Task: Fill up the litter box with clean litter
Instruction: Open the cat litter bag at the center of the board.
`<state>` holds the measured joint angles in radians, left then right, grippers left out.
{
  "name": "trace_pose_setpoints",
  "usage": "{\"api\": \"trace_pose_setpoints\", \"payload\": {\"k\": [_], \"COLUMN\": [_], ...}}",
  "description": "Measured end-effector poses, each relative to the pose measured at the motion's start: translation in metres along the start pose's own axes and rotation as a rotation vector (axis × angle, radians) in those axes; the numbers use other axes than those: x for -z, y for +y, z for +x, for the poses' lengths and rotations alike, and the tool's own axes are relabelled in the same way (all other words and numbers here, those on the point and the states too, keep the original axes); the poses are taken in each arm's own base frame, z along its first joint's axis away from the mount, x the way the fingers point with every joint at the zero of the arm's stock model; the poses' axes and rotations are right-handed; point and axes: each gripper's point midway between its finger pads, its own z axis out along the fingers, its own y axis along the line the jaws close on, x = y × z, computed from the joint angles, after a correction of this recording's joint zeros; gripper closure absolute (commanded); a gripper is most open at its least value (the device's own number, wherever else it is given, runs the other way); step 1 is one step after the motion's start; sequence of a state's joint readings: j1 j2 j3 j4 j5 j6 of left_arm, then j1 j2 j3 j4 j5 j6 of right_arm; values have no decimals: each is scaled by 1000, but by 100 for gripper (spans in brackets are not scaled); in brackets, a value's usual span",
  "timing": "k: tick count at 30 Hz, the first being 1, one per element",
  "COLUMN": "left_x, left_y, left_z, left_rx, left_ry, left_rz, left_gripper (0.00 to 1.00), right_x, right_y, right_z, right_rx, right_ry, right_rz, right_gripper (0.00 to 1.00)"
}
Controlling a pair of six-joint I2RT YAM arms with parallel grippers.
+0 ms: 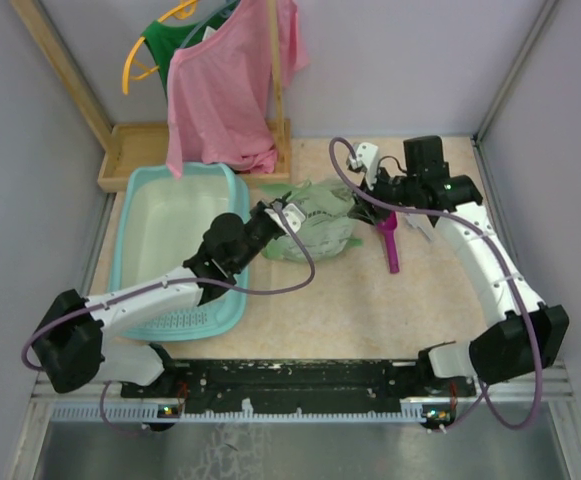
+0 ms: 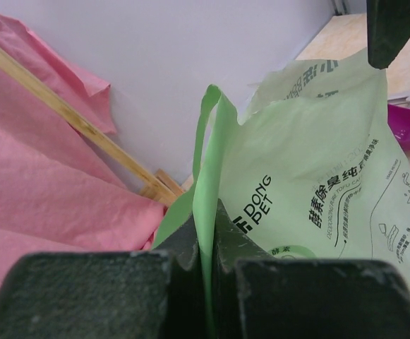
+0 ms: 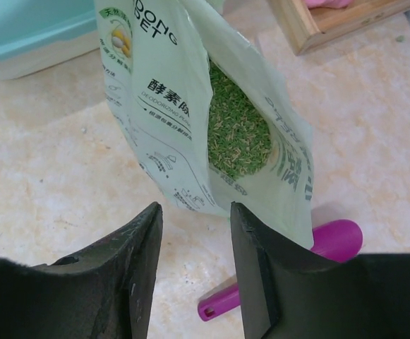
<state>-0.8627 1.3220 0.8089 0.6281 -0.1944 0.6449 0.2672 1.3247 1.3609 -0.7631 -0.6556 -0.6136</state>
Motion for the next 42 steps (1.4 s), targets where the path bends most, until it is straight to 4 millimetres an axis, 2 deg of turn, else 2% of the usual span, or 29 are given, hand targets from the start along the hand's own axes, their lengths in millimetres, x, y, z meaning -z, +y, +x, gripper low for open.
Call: {"api": "trace_pose_setpoints", "payload": {"k": [8,16,23,25,26,28,29,35,42], "left_x": [5,5,5,5,5,5,5,5,-7], "left_y": [2,0,-1,-1,-1,-1,-2,-2,-5], "left_z": [2,0,0,0,0,0,0,0,-1], "left_rx": [21,24,31,35,38,42,44,46,30], "left_ry": [7,5,4,3,3,3,3,3,0], "left_rz": [-16,-15,-13,-13,-13,-13,-12,-11,-17], "left_gripper": [100,100,100,100,100,100,100,100,100], "right_x": [-16,-21,-39,-42,-42,-43,-43,-46,-24], "right_y": [6,8,5,4,4,1,-1,-1,15], "right_z": [4,9,26,29,29,27,25,26,28], "right_rx": [47,90,79,85,89,106,114,109,114], "right_ry": [44,50,86,90,92,96,99,124,194], "right_rz": [-138,-169,-219,-224,-228,-237,-242,-283,-376], "right_gripper": [59,58,58,62,70,95,100,100,100]}}
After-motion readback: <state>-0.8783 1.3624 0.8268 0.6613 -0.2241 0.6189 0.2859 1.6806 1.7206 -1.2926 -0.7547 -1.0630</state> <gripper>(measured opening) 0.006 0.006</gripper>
